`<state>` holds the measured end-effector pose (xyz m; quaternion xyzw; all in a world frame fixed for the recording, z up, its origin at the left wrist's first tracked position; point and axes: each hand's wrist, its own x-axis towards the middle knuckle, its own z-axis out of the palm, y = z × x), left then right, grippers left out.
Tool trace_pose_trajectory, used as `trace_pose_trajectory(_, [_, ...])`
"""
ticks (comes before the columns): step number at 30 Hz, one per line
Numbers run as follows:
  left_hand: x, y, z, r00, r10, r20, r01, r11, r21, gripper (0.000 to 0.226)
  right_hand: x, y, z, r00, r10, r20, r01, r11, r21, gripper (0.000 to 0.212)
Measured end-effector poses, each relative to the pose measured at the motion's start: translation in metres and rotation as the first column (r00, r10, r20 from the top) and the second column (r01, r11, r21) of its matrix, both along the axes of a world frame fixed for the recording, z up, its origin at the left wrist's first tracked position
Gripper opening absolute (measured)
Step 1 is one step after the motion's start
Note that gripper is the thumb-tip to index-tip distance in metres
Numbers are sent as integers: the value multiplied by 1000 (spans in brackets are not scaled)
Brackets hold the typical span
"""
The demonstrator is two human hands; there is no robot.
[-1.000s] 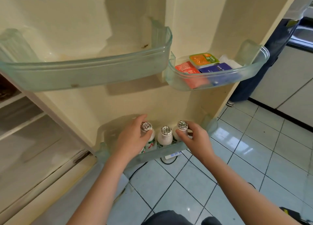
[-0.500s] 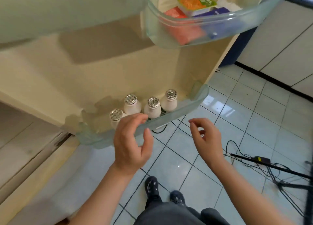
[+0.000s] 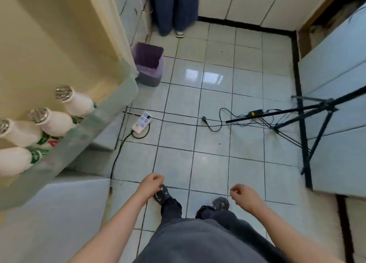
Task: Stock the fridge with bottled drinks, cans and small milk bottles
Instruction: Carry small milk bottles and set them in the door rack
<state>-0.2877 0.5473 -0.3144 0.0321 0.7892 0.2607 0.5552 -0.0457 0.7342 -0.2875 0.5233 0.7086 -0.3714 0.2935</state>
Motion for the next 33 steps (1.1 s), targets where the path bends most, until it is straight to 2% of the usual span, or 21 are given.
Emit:
trace_pose_trajectory(2, [19,11,-6,995,-68,-69,66,997,-29,14,42,7,-3,997,-65,36,64,998,2,25])
trace_pose_trajectory(5, [53,34,-5,976,-198,-85,191,978,-87,24,97,19,-7,989,-141,54,141,990,0,24])
trace_pose_trajectory(8, [91,63,-9,907,-406,-110,388,909,-153,23,150,33,-12,973,-227,48,228,974,-14,23])
trace_pose_trajectory(11, [133,103,-16,785,-609,-112,574,784,-237,9,203,50,-18,962,-266,59,268,963,-32,25])
trace_pose_trajectory(13, [164,131,-22,705,-702,-105,662,703,-260,17,236,61,-20,951,-303,56,305,952,-40,26])
trace_pose_trajectory(14, [180,146,-22,652,-751,-107,710,654,-260,22,253,67,-21,942,-332,47,333,942,-36,27])
trace_pose_trajectory(17, [230,199,-18,448,-886,-118,858,464,-222,14,308,77,-19,871,-491,27,492,870,-23,25])
trace_pose_trajectory(19, [261,236,-12,319,-935,-154,919,345,-191,24,342,76,-13,772,-636,10,636,771,-22,19])
trace_pose_trajectory(23, [315,311,0,198,-963,-184,962,227,-154,30,401,63,-9,421,-905,-51,904,424,-57,20])
trace_pose_trajectory(27, [358,374,-9,78,-985,-156,974,109,-199,31,439,35,-12,145,-989,-24,986,146,-74,25])
trace_pose_trajectory(30, [391,417,-20,9,-996,-93,977,28,-209,29,456,19,-15,-65,-997,33,988,-69,-137,26])
trace_pose_trajectory(33, [437,465,-30,-100,-994,-52,975,-88,-205,33,476,22,-18,-133,-991,26,976,-135,-170,26])
